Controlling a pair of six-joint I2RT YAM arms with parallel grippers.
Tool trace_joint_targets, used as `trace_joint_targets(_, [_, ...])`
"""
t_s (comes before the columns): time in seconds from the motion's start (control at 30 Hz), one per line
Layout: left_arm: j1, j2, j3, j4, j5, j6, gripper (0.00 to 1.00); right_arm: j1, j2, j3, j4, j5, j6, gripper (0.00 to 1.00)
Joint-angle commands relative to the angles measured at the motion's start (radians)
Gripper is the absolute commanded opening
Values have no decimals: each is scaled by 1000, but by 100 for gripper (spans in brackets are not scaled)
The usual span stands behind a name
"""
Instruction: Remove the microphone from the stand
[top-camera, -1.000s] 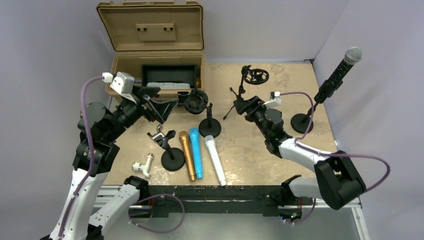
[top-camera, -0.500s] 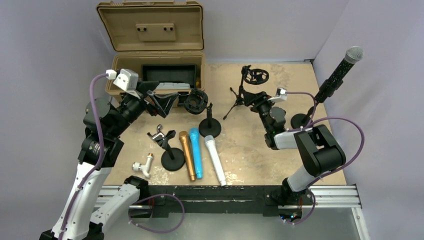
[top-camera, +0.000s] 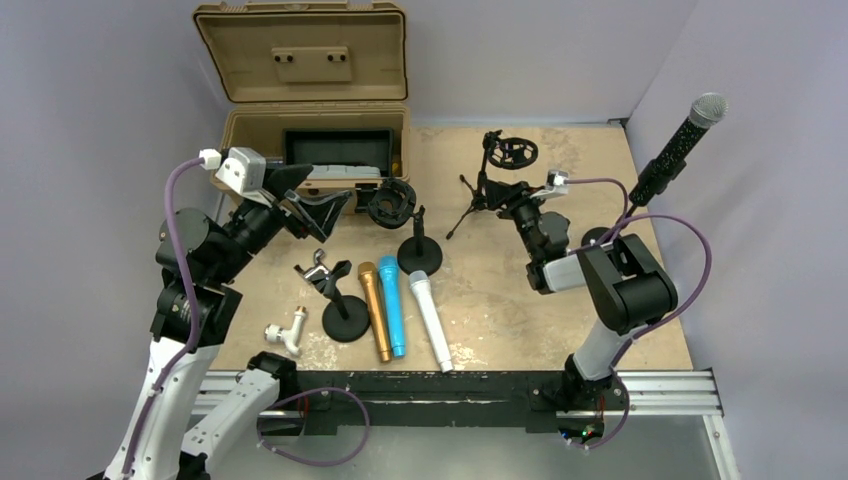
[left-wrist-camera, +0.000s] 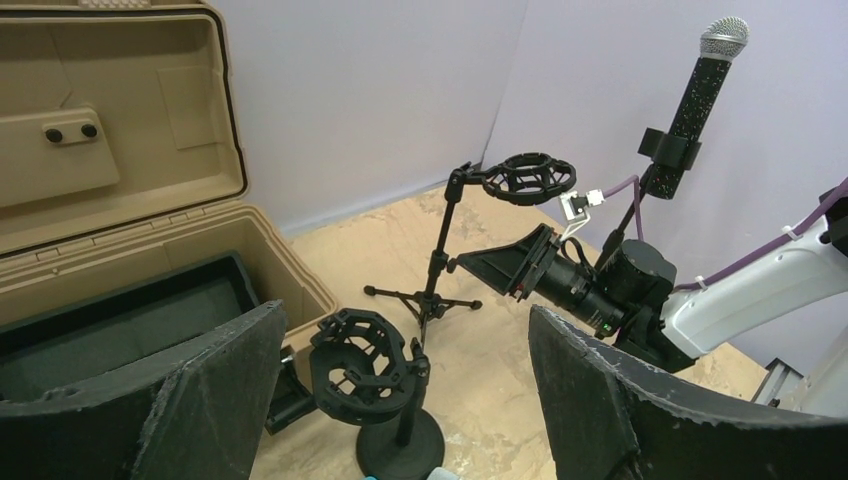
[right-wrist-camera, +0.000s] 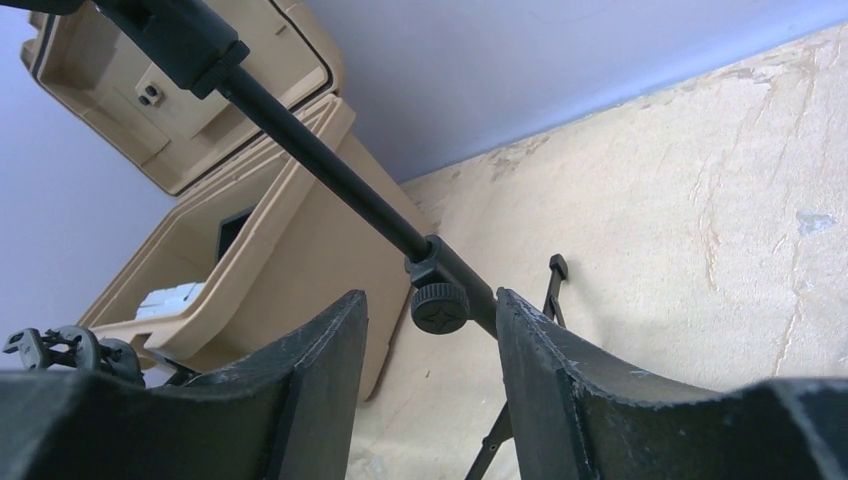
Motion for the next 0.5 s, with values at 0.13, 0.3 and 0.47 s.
trace_joint_targets(0.13, [29, -1, -7, 67, 45, -23, 88, -2, 32, 64, 55, 23, -65, 47])
trace_joint_targets(0.3, [42, 2, -11, 80, 60, -39, 88, 5, 53, 94, 32, 28, -77, 46])
trace_joint_targets(0.47, [53, 1, -15, 88, 66, -47, 88, 14, 64, 103, 28, 23, -97, 45])
